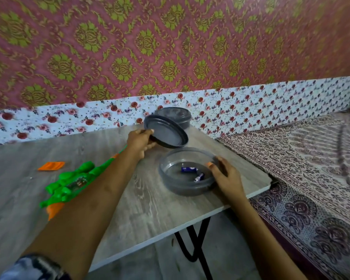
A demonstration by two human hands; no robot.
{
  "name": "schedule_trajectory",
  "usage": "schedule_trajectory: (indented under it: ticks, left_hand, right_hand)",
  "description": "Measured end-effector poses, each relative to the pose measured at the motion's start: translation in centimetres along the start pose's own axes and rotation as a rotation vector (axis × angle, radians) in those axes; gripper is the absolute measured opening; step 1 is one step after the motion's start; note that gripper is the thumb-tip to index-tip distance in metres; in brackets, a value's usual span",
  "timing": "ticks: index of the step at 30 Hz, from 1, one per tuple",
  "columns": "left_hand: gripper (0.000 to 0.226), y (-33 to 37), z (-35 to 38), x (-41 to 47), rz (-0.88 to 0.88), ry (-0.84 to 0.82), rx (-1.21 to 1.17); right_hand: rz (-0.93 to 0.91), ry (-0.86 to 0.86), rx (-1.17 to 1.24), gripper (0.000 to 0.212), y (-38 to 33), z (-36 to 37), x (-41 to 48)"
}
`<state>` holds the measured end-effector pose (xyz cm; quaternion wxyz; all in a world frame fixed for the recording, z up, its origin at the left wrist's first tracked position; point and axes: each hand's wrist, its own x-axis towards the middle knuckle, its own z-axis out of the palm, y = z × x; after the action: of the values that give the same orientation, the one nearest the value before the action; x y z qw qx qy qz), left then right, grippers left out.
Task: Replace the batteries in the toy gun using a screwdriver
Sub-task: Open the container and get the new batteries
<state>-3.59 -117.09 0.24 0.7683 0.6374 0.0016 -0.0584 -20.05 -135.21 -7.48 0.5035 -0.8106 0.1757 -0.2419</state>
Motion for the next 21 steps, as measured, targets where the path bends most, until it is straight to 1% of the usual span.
schedule_trajectory:
  ticks: [3, 7, 10, 13, 14, 15, 16, 18, 19, 20, 21]
  left_hand:
    - [0.032, -1.6, 0.6, 0.7, -0.069, 0.003, -0.016]
    - [0.033, -3.1, 1.0, 1.1, -0.152, 0.021, -0.017]
    - [0.035, -3.6, 0.7, 1.0, -0.175, 0.032, 0.045]
    - [0.039, -2.7, 0.3, 0.8, -0.176, -0.007, 0.161]
    - [0.039, -2.1, 0.3, 0.5, -0.176, -0.026, 0.228]
    - [0.039, -1.5, 0.1, 0.2, -0.165, -0.035, 0.344]
    - [0.038, -0.9, -0.1, -0.2, -0.132, -0.041, 0.522]
    - [0.038, 0.0, -0.3, -1.2, 0.054, -0.054, 1.000]
    - [0.036, 0.4, -0.1, -1.9, 0.195, -0.107, 1.165]
    - [0.034, 0.5, 0.4, -2.7, 0.311, -0.186, 1.253]
    - [0.031, 0.4, 1.0, -3.5, 0.391, -0.273, 1.306]
  right_hand:
    - [-0.041, 0.061, -0.063, 0.052, 0.4, 0.2, 0.2]
    - [-0.061, 0.072, -0.065, 0.048, 0.6, 0.2, 0.2]
    - [-0.060, 0.077, -0.049, 0.051, 0.7, 0.3, 0.2]
    - [-0.038, 0.056, -0.030, 0.055, 0.3, 0.2, 0.0]
    - [-0.027, 0.041, -0.019, 0.058, 0.2, 0.1, 0.0]
    - [-0.021, 0.024, -0.008, 0.059, -0.1, 0.0, -0.2]
    - [-0.020, 0.007, 0.007, 0.057, -0.3, -0.2, -0.4]
    - [-0.039, -0.014, 0.027, 0.056, -0.9, -0.6, -0.7]
    - [-0.068, -0.024, 0.007, 0.056, -1.5, -1.0, -0.8]
    - [-0.107, -0.054, -0.039, 0.055, -2.1, -1.4, -0.6]
    - [-0.157, -0.099, -0.119, 0.052, -2.7, -1.8, -0.3]
